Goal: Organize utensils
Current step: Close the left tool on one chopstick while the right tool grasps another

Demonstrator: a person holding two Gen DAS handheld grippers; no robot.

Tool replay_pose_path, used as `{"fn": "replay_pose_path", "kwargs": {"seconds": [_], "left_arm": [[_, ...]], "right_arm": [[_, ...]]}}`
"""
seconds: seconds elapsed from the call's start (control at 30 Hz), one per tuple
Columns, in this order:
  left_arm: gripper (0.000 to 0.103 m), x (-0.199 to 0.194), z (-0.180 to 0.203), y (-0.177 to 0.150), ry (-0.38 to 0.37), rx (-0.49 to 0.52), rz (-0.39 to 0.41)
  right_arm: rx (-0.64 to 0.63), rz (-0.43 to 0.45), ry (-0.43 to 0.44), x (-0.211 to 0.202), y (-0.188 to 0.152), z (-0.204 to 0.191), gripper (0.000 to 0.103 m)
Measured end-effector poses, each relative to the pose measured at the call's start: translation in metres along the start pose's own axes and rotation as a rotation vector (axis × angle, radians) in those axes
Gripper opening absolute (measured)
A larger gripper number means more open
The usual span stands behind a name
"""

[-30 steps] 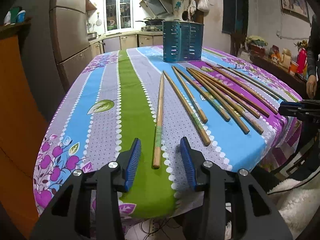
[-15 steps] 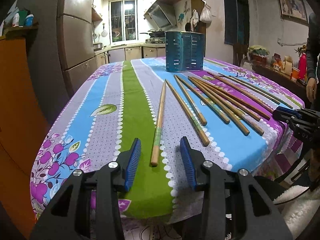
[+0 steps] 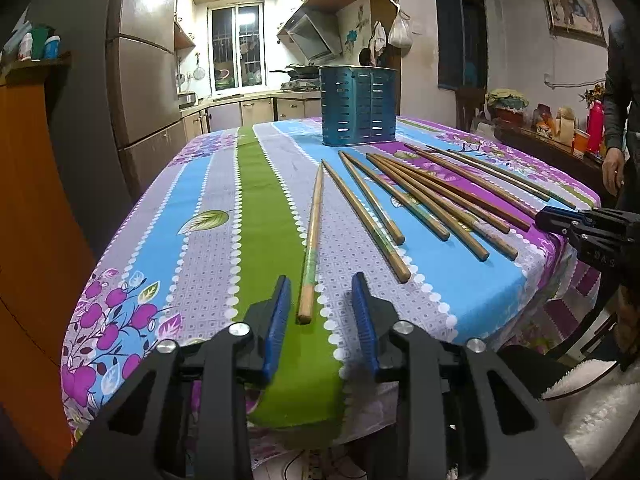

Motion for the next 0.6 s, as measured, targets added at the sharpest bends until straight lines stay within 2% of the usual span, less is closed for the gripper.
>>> {"fn": "replay_pose_path", "kwargs": {"seconds": [0.07, 0.13, 0.4, 0.6], "left_arm": [[0.025, 0.0000, -0.0001, -0.0007, 0.001, 0.002, 0.003], [0.019, 0.0003, 0.0002, -0.0010, 0.004, 0.005, 0.006], [0.018, 0.0001, -0.0001, -0.0021, 0.003, -0.002, 0.011], [0.007, -0.0004, 0.0001, -0.0019, 0.016, -0.010, 0.029]], "right_arm": [[-0.007, 0.000, 0.001, 0.0001, 0.0000, -0.0020, 0.009], [0.002, -0.004, 0.005, 0.0002, -0.0002, -0.0021, 0.008], [0.024, -0.013, 0.000, 0.0005, -0.0012, -0.0013, 0.009], [0.041, -0.009, 0.008, 0.0002, -0.0016, -0.0001, 0.009]]}}
Point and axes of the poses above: each gripper's, at about its wrist camera, not at the fingertips, and x roughly the way its jaws point, z to its right, y to its top, the point moved 6 cm from there along x, roughly the way its jaws point, and after that the axes turned 10 degrees about z, right-handed, at the moved point
